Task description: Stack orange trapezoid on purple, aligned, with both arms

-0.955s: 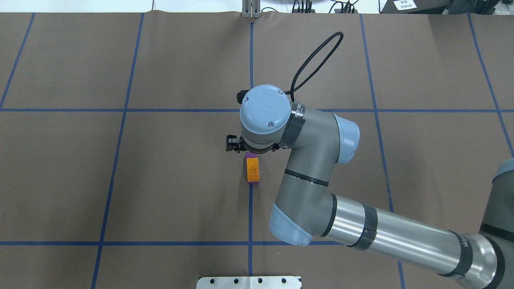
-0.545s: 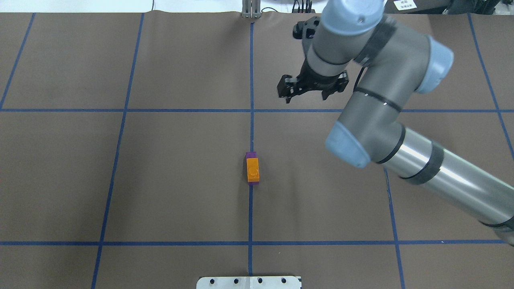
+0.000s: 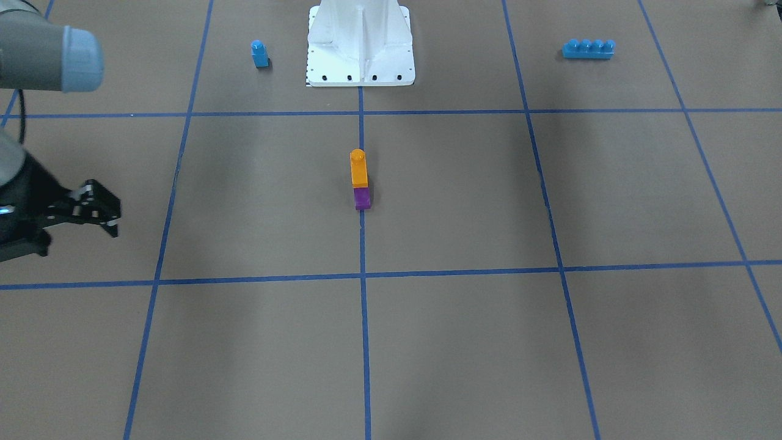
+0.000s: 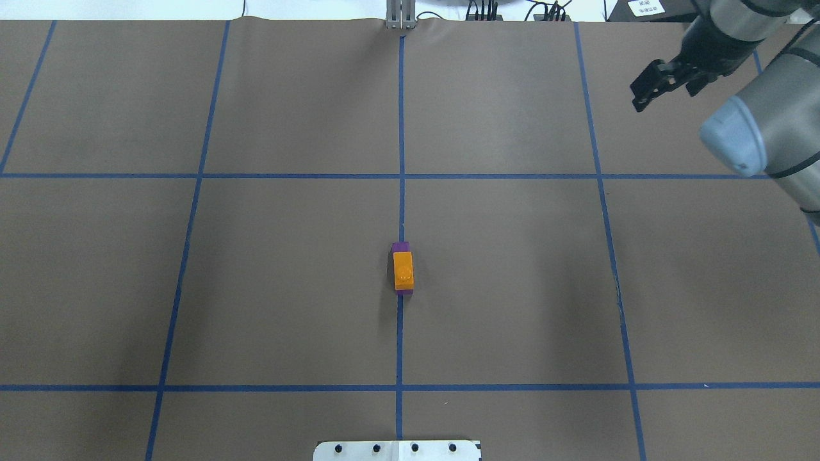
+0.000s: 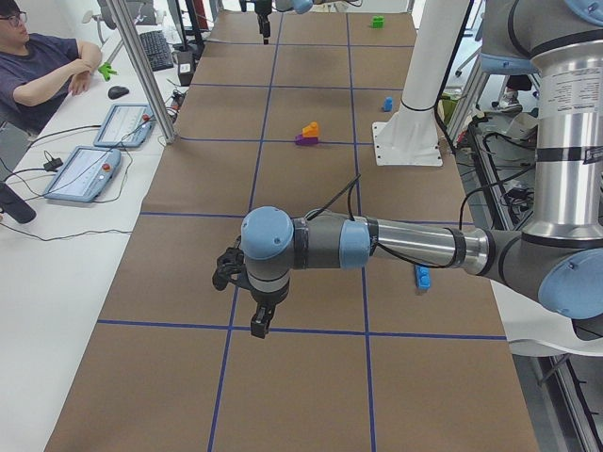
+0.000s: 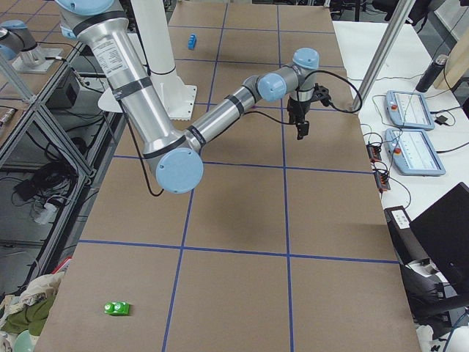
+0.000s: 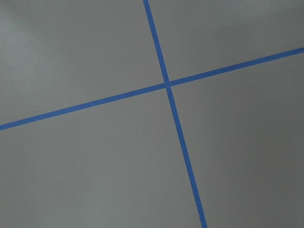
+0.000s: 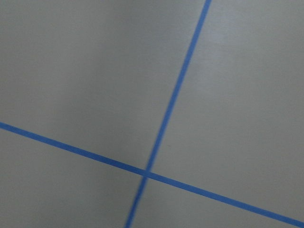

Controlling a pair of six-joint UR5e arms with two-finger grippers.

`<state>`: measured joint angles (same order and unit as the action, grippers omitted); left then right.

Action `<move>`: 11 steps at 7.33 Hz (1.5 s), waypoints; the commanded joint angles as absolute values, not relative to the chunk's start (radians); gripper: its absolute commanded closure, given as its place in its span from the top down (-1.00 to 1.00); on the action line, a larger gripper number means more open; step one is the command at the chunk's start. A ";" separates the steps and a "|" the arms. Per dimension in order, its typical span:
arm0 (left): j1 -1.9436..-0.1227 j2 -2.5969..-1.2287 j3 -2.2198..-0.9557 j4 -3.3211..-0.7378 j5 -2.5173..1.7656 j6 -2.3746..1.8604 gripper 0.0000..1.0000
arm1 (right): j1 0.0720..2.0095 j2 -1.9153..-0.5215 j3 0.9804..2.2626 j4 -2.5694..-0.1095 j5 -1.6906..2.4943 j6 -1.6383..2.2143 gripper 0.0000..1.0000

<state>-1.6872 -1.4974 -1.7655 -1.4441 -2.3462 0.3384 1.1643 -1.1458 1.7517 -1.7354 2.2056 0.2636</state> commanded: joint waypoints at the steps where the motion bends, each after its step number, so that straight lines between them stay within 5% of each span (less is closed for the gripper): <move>1: -1.690 -1.476 -1.758 -1.462 -2.338 0.331 1.00 | 1.345 -1.285 1.702 -1.732 2.275 -0.054 1.00; 6: -1.687 -1.482 -1.766 -1.466 -2.342 0.175 1.00 | 1.512 -1.675 1.707 -1.544 2.267 -0.127 1.00; 11: -1.687 -1.471 -1.773 -1.465 -2.344 0.176 1.00 | 1.546 -1.591 1.787 -1.759 2.272 -0.135 1.00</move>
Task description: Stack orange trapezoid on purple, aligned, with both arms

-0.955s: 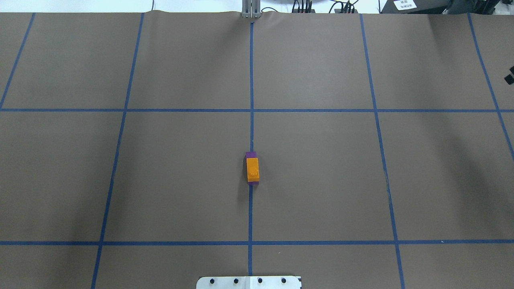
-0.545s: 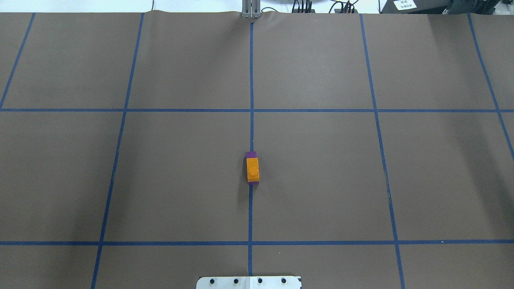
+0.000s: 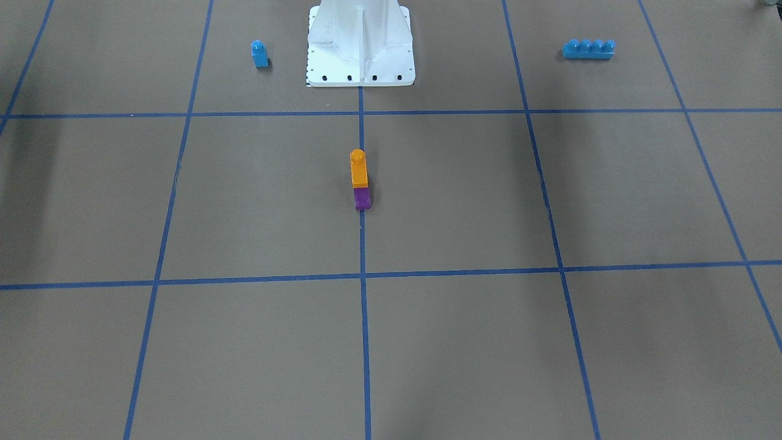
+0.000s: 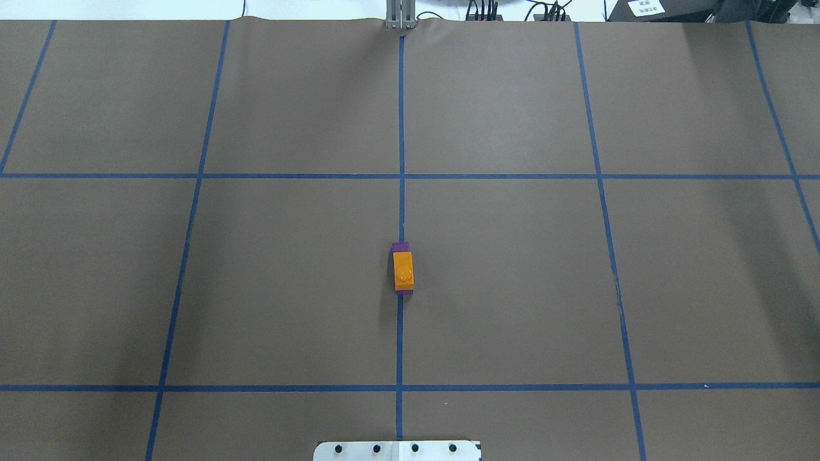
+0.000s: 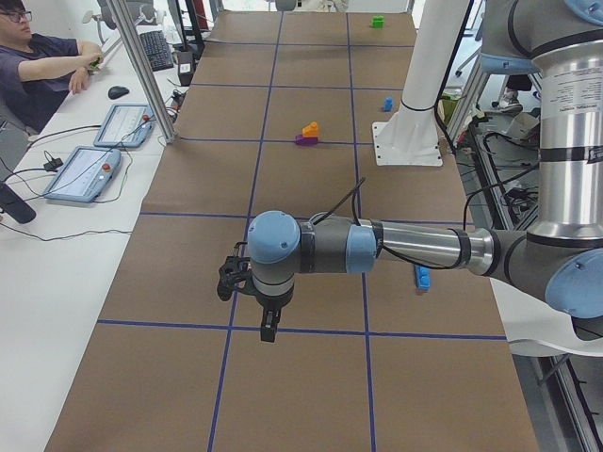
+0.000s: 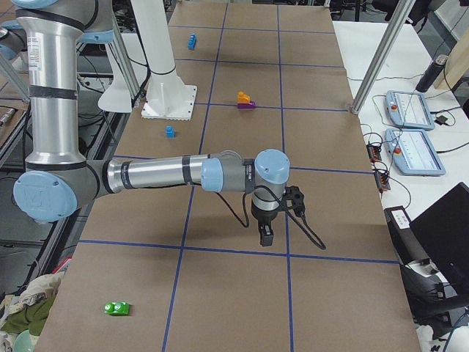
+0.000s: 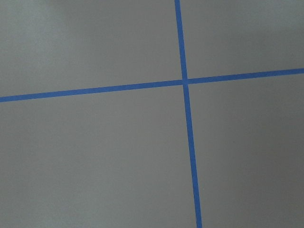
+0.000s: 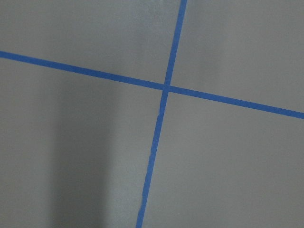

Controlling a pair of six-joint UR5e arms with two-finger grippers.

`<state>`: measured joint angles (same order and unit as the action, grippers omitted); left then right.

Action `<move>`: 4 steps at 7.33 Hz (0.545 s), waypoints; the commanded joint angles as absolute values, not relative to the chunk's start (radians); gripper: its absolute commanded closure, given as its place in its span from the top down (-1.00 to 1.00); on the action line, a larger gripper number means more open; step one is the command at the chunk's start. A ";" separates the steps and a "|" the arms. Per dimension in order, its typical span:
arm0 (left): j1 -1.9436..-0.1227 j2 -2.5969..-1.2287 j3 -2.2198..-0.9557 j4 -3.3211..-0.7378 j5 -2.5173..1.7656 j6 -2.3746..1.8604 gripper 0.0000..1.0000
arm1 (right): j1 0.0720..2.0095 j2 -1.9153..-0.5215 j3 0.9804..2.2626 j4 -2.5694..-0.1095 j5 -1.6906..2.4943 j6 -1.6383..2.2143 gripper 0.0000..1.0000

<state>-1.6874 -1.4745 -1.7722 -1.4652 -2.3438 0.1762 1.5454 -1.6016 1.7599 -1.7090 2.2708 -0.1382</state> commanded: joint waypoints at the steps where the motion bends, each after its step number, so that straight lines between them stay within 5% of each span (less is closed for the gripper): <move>1: -1.687 -1.471 -1.772 -1.466 -2.344 0.175 1.00 | 1.546 -1.604 1.787 -1.759 2.264 -0.132 1.00; 4: -1.687 -1.471 -1.775 -1.466 -2.345 0.176 1.00 | 1.555 -1.605 1.812 -1.758 2.208 -0.141 1.00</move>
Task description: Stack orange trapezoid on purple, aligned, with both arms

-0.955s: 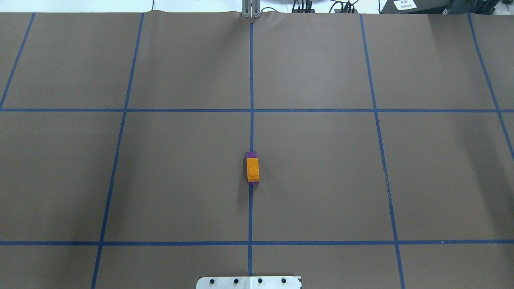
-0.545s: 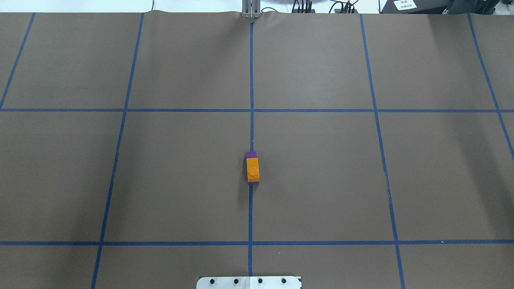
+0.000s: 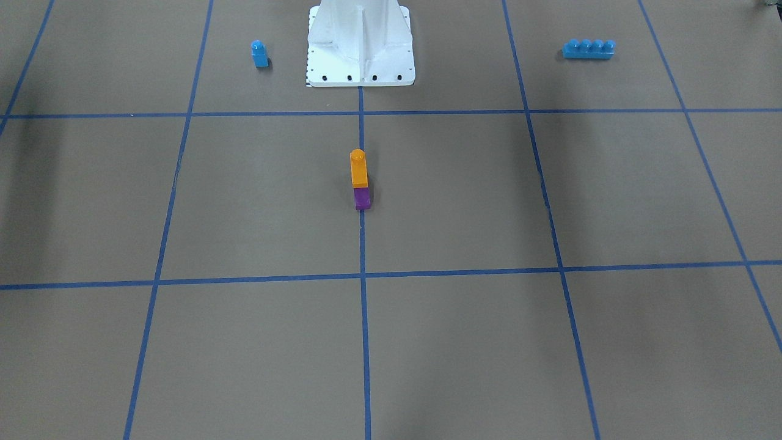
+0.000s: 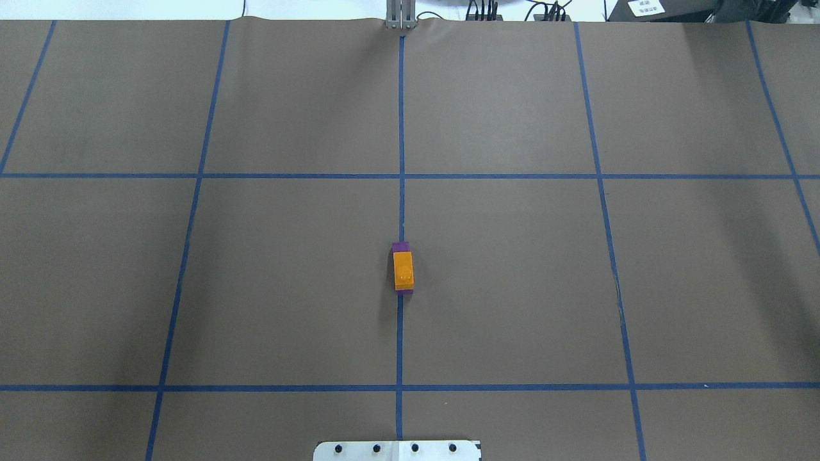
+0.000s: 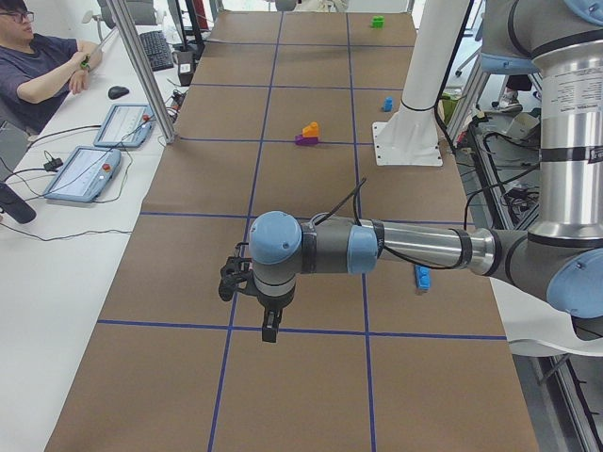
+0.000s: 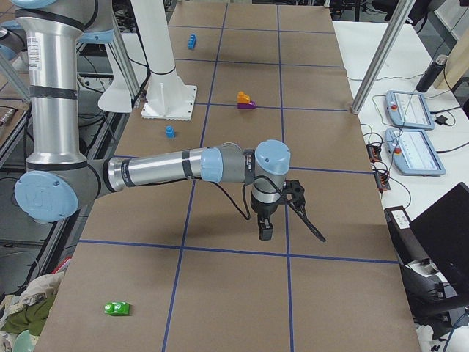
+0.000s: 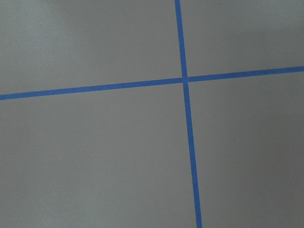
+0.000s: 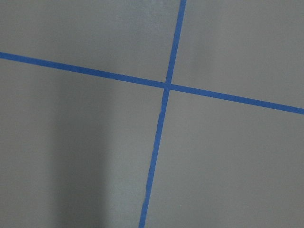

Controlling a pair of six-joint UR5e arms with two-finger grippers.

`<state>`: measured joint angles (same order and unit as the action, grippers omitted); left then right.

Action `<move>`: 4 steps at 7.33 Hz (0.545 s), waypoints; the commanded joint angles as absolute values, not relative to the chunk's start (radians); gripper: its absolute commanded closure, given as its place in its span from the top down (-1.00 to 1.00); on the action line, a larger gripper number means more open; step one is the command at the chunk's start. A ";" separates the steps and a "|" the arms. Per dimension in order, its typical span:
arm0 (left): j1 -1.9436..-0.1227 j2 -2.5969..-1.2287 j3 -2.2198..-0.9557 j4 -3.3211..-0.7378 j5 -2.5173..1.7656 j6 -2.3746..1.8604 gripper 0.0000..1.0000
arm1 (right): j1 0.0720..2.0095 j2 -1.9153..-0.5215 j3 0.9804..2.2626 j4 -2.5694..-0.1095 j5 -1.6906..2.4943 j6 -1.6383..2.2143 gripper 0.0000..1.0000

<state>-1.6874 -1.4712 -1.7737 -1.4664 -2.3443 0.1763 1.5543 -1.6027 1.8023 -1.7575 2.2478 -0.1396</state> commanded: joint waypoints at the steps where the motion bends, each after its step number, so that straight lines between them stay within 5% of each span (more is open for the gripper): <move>1: -1.687 -1.471 -1.775 -1.466 -2.344 0.176 1.00 | 1.555 -1.605 1.813 -1.758 2.200 -0.140 1.00; 4: -1.686 -1.471 -1.779 -1.466 -2.344 0.176 1.00 | 1.555 -1.603 1.815 -1.758 2.200 -0.137 1.00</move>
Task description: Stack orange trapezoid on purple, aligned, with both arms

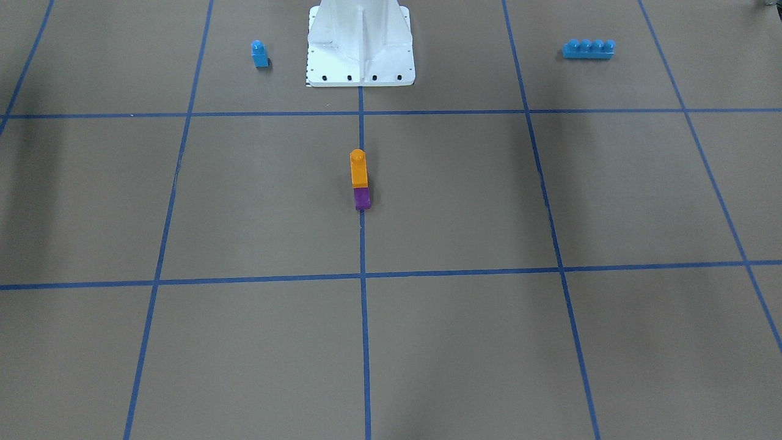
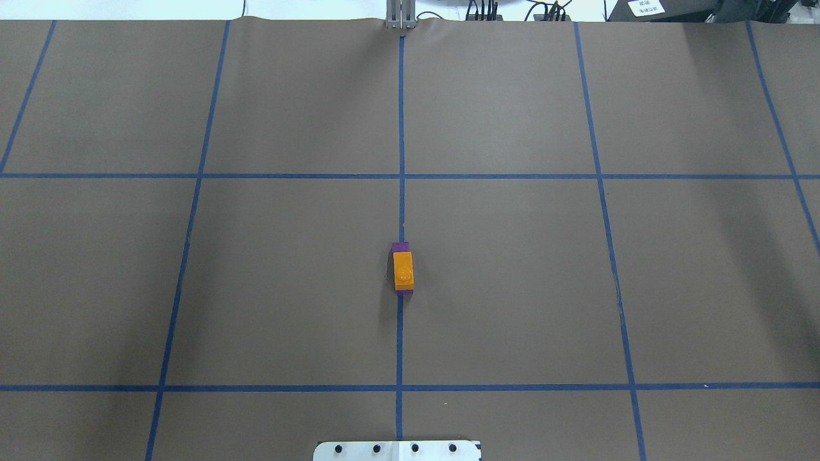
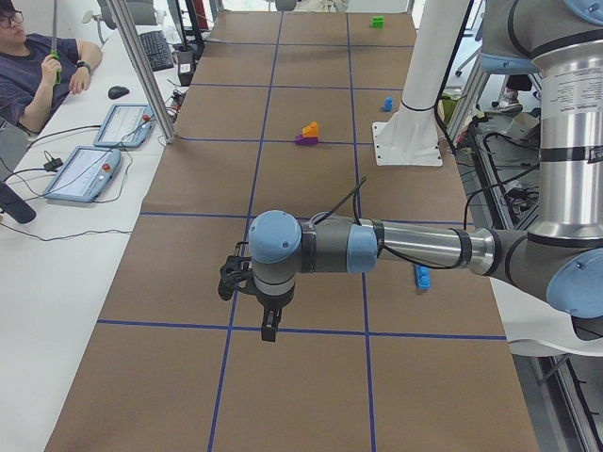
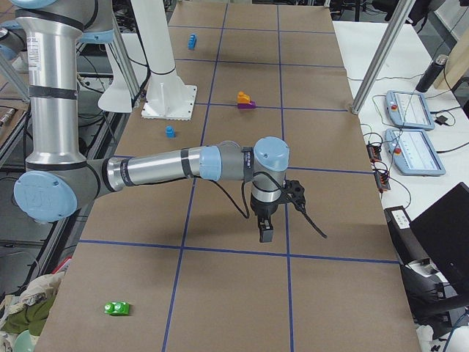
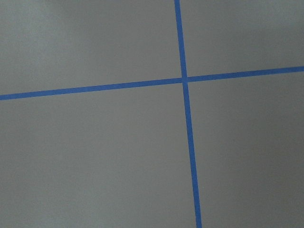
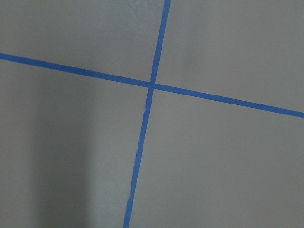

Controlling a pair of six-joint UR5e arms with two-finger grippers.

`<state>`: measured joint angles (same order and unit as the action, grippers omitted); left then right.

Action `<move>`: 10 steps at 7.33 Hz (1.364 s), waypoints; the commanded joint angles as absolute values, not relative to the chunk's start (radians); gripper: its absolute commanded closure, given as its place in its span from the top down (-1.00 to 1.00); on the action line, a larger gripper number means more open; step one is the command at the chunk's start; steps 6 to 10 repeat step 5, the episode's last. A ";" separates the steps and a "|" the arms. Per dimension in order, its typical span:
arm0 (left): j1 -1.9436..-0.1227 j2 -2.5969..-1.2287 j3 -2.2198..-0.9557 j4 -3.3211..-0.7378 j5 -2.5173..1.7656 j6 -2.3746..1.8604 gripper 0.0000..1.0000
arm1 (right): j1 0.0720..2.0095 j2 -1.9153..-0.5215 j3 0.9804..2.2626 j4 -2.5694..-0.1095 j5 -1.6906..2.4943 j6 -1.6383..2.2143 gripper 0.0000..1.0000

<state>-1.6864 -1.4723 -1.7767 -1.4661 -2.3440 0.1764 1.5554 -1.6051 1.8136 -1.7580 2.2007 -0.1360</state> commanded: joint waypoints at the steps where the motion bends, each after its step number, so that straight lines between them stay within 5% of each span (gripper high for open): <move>1: -1.686 -1.474 -1.779 -1.466 -2.344 0.176 1.00 | 1.555 -1.600 1.815 -1.758 2.200 -0.135 1.00; 10: -1.684 -1.471 -1.781 -1.466 -2.344 0.176 1.00 | 1.555 -1.597 1.819 -1.758 2.200 -0.133 1.00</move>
